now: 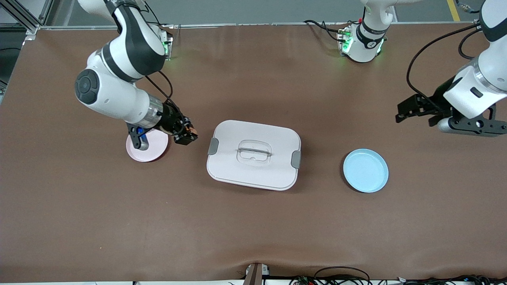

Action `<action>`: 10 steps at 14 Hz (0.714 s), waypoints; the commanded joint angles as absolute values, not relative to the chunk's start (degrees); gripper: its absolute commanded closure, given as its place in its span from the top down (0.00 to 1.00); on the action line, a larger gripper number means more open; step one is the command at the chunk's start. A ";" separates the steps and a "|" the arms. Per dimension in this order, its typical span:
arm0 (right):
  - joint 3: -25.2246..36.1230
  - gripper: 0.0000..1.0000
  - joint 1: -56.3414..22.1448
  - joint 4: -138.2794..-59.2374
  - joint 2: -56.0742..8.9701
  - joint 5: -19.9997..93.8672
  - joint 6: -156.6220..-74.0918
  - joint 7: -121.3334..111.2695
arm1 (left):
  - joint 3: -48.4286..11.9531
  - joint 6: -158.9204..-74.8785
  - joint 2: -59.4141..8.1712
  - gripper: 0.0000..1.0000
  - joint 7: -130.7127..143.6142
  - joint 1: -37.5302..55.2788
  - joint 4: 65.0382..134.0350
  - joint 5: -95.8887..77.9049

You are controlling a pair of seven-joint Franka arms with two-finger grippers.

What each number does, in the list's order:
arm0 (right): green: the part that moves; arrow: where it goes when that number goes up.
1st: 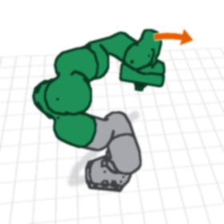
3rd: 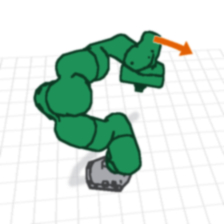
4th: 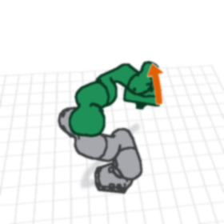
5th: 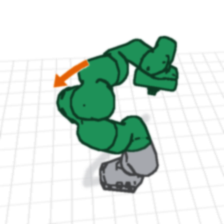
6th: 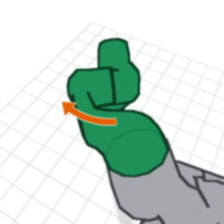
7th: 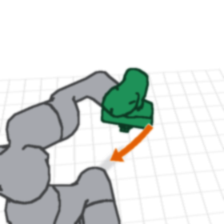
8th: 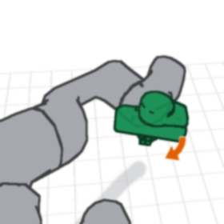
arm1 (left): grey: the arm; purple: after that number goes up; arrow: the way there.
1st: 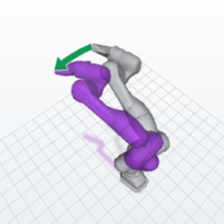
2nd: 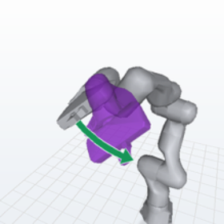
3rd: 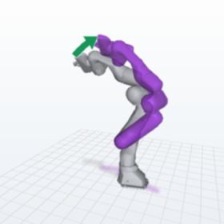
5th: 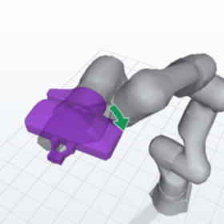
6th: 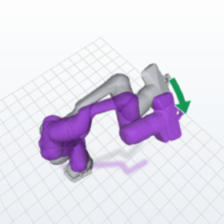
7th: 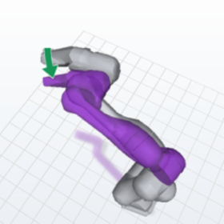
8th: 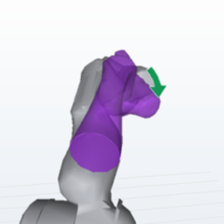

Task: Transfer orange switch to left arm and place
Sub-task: 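Carry the switch over the box with the right gripper while the left gripper approaches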

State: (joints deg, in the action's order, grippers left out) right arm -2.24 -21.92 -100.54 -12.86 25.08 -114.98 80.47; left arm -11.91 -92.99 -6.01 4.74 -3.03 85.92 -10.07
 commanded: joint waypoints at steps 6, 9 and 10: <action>-1.76 0.00 -29.61 -74.30 -31.61 36.37 -114.52 102.01 | -15.11 -101.06 -6.42 1.00 12.28 -1.58 86.13 -25.92; -1.67 0.00 -33.04 -64.19 -38.04 36.74 -115.57 111.77 | -17.66 -103.18 -7.20 1.00 15.03 -1.32 86.13 -28.03; -1.76 0.00 -33.74 -63.20 -38.58 36.83 -117.49 113.45 | -18.80 -103.44 -7.99 0.96 15.20 -1.23 86.13 -28.04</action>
